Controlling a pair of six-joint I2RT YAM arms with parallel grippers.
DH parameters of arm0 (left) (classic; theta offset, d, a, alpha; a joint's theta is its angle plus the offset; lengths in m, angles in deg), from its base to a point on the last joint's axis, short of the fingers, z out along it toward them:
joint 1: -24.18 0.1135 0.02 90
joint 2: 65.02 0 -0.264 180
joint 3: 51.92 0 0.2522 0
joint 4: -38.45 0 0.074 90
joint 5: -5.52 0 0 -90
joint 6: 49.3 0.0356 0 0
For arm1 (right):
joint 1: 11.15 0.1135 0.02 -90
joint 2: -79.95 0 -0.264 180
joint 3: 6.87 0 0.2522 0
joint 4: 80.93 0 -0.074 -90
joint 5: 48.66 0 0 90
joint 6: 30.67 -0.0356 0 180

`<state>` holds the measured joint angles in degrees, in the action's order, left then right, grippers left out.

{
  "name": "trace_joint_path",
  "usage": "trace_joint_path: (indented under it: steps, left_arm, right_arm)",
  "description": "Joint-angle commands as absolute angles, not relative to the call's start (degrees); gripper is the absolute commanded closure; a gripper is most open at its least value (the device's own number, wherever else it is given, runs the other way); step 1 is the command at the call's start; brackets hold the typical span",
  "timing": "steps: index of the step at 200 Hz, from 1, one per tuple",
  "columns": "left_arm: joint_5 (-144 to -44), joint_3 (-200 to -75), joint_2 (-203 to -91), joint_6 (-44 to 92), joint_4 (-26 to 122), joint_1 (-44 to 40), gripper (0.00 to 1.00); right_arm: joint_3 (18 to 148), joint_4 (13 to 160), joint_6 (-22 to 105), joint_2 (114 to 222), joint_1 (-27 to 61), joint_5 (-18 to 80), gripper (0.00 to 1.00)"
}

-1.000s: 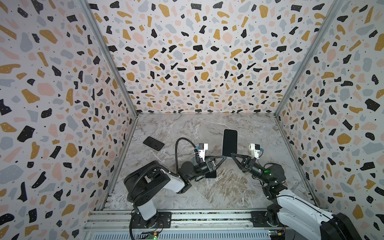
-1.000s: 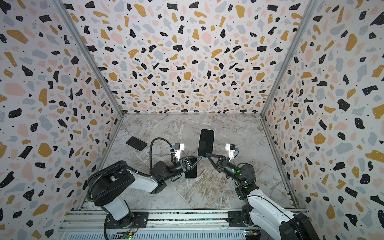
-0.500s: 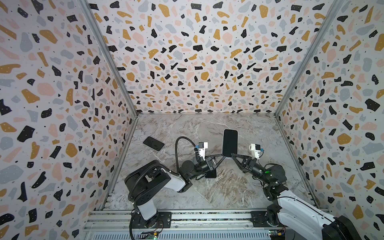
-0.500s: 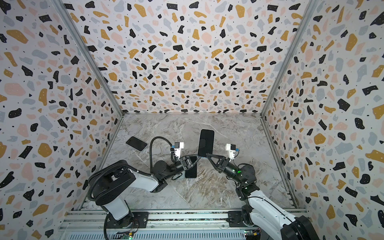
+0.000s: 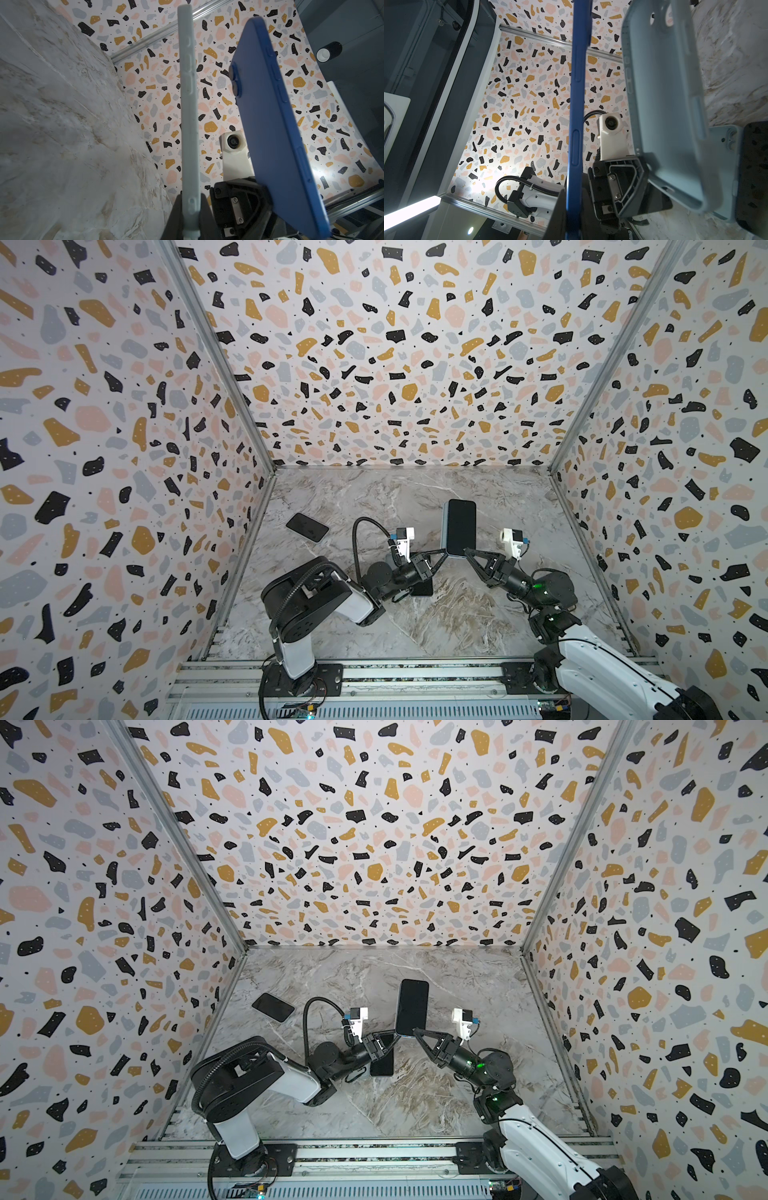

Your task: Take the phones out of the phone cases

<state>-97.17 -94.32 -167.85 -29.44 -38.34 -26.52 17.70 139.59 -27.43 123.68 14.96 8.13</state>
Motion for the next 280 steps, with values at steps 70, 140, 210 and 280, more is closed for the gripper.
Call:
trace_joint_path:
  steps: [70,140,210,280]
  left_arm:
    - [-91.4,-90.3,-168.7,-36.1,-43.1,-26.9,1.00]
    - [-84.9,-90.6,-166.6,-40.9,-28.3,-32.4,1.00]
    - [-80.0,-92.3,-164.4,-41.4,-12.1,-36.1,1.00]
    - [-79.0,-94.4,-167.9,-42.0,-10.3,-38.3,1.00]
  right_arm:
    - [28.0,110.9,-13.7,114.1,13.8,12.7,1.00]
    - [31.0,85.7,-0.3,110.6,12.4,19.4,1.00]
    - [32.8,70.1,8.6,109.6,12.3,24.0,1.00]
    - [31.7,69.3,9.8,109.2,12.4,24.4,1.00]
